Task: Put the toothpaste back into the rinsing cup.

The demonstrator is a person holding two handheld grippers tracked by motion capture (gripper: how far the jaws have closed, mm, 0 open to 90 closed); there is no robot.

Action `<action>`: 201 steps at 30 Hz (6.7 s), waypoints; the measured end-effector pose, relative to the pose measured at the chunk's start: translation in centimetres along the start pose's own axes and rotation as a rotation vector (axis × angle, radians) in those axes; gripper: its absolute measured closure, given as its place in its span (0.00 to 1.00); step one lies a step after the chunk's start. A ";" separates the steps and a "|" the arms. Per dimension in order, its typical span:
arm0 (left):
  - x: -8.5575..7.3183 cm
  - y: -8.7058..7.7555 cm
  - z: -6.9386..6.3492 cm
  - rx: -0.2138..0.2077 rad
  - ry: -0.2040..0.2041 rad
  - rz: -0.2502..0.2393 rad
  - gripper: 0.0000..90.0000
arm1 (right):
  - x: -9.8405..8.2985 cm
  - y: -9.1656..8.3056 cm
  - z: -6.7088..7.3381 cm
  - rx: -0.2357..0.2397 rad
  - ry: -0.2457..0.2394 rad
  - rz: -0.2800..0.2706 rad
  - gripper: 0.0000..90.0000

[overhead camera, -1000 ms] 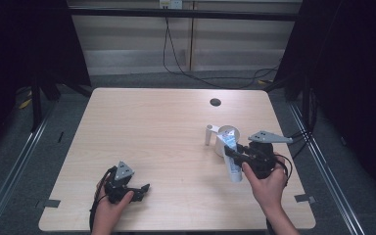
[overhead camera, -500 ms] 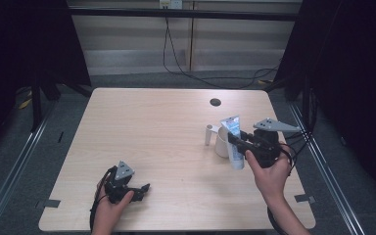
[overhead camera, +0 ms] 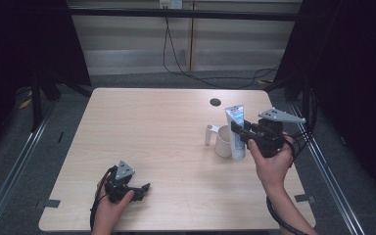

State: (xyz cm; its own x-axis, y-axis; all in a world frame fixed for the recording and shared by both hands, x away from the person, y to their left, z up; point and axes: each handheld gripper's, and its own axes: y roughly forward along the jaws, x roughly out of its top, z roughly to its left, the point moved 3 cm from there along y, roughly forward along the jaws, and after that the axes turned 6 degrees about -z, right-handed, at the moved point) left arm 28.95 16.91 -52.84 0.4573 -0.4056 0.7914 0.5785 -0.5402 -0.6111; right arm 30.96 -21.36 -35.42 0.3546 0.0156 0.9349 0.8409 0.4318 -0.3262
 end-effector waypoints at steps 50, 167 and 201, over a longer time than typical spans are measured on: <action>0.1 0.1 0.0 -0.007 0.002 -0.002 0.18 | 1.4 6.0 -2.7 -0.108 0.022 -0.020 0.74; 0.1 0.1 0.0 -0.008 0.007 0.002 0.18 | -5.8 7.9 -3.3 -0.132 0.013 0.103 0.69; 0.1 0.1 0.0 -0.007 0.003 -0.001 0.18 | -7.1 6.9 -3.1 -0.104 -0.015 0.157 0.64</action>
State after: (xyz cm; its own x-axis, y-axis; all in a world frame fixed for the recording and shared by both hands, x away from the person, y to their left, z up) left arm 29.04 16.78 -52.86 0.4550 -0.4074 0.7918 0.5738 -0.5458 -0.6106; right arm 35.50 -21.33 -44.70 0.4798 0.0890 0.8729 0.8137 0.3270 -0.4806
